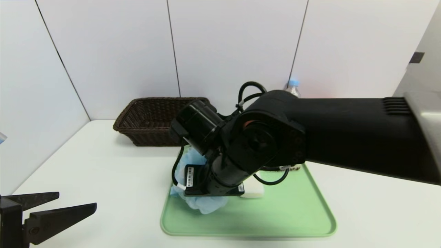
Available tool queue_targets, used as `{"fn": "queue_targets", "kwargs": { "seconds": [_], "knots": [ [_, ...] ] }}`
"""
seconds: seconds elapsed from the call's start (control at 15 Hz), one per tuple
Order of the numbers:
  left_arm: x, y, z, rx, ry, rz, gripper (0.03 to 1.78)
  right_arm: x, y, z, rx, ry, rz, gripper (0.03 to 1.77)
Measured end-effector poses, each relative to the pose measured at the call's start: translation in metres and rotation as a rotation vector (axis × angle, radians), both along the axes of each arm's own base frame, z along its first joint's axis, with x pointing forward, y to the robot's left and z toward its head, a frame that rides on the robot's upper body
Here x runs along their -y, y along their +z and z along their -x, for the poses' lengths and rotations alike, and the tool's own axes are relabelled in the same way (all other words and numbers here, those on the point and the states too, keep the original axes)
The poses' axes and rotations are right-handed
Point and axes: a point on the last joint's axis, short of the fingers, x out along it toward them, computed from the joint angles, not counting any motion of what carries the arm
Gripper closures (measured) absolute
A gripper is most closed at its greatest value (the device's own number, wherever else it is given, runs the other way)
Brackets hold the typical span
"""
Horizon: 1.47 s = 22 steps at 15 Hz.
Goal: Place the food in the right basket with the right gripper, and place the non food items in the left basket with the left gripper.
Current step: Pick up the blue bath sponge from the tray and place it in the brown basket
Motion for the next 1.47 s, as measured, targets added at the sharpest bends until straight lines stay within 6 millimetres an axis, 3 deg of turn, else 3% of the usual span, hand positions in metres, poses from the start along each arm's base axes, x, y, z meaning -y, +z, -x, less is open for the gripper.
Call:
{"fn": "queue_targets", "kwargs": {
  "seconds": [0.33,0.67,1.0,1.47],
  "knots": [
    [0.001,-0.002,-0.002,-0.01,0.0,-0.003,0.12,0.023,0.06,0.02,0.103,0.11,-0.157,1.36],
    [0.004,-0.001,-0.003,-0.009,-0.026,-0.003,0.12,0.021,0.103,-0.003,0.477,0.192,-0.382,1.39],
    [0.005,-0.001,-0.003,-0.011,-0.036,-0.005,0.12,0.005,0.089,-0.051,0.689,0.167,-0.45,1.39],
    [0.005,-0.005,-0.003,-0.026,-0.041,-0.017,0.12,-0.024,0.026,-0.116,0.878,0.088,-0.523,1.4]
  ]
}}
